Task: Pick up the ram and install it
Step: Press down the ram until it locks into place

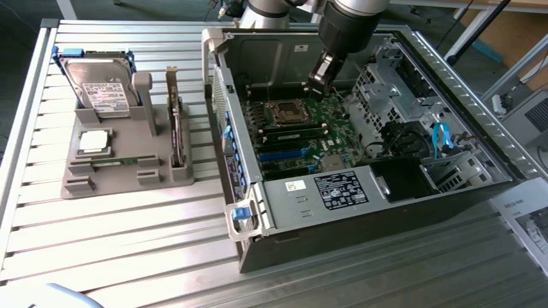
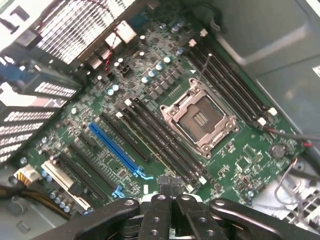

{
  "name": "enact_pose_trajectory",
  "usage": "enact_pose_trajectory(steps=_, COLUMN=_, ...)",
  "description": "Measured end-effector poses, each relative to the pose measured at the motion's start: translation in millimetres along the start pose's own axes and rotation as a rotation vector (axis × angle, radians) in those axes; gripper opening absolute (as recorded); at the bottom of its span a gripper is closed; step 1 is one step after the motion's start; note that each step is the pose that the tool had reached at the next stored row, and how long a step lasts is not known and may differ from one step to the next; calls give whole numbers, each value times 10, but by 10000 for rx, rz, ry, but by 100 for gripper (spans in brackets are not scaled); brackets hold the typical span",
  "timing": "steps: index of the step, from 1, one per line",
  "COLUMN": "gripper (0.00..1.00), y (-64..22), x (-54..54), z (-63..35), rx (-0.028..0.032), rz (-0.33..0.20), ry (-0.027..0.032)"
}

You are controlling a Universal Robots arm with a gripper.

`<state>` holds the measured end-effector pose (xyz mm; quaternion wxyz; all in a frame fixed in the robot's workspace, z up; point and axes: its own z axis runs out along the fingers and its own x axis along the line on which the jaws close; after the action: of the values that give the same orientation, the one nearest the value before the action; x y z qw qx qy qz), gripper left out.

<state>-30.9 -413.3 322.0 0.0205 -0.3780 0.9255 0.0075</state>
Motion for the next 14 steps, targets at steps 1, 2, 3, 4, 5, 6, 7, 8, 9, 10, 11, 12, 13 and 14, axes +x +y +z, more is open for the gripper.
enact_pose_trajectory(steps=1, gripper=10, y=0, x=0, z=0, rx=6, rz=125, ry=1)
enact_pose_trajectory(steps=2, gripper=10, y=0, x=0, z=0, rx=12, rz=294, ry=0)
enact_pose_trajectory(steps=3, gripper=10, y=0, x=0, z=0, rx=19, rz=447, ry=0)
enact_pose_trajectory(steps=4, gripper=10, y=0, x=0, z=0, rx=26, rz=603, ry=1)
enact_pose_trajectory(steps=5, gripper=10, y=0, x=0, z=0, rx=33, rz=755, ry=1)
enact_pose_trajectory(steps=6, gripper=10, y=0, x=0, z=1, rx=39, rz=911, ry=1)
enact_pose_trajectory(steps=7, gripper=10, y=0, x=0, z=1, rx=46, rz=1051, ry=2)
enact_pose_trajectory(steps=8, gripper=10, y=0, x=0, z=1, rx=53, rz=1210, ry=2)
enact_pose_trajectory(steps=9, gripper=10, y=0, x=0, z=1, rx=59, rz=1356, ry=2)
enact_pose_trajectory(steps=10, gripper=10, y=0, x=0, z=1, rx=65, rz=1505, ry=3)
enact_pose_trajectory(steps=11, gripper=10, y=0, x=0, z=1, rx=72, rz=1664, ry=3)
enact_pose_trajectory(steps=12, gripper=10, y=0, x=0, z=1, rx=79, rz=1809, ry=3)
enact_pose_trajectory(steps=13, gripper=10, y=0, x=0, z=1, rx=86, rz=1973, ry=3)
enact_pose_trajectory(steps=14, gripper=10, y=0, x=0, z=1, rx=92, rz=2117, ry=3)
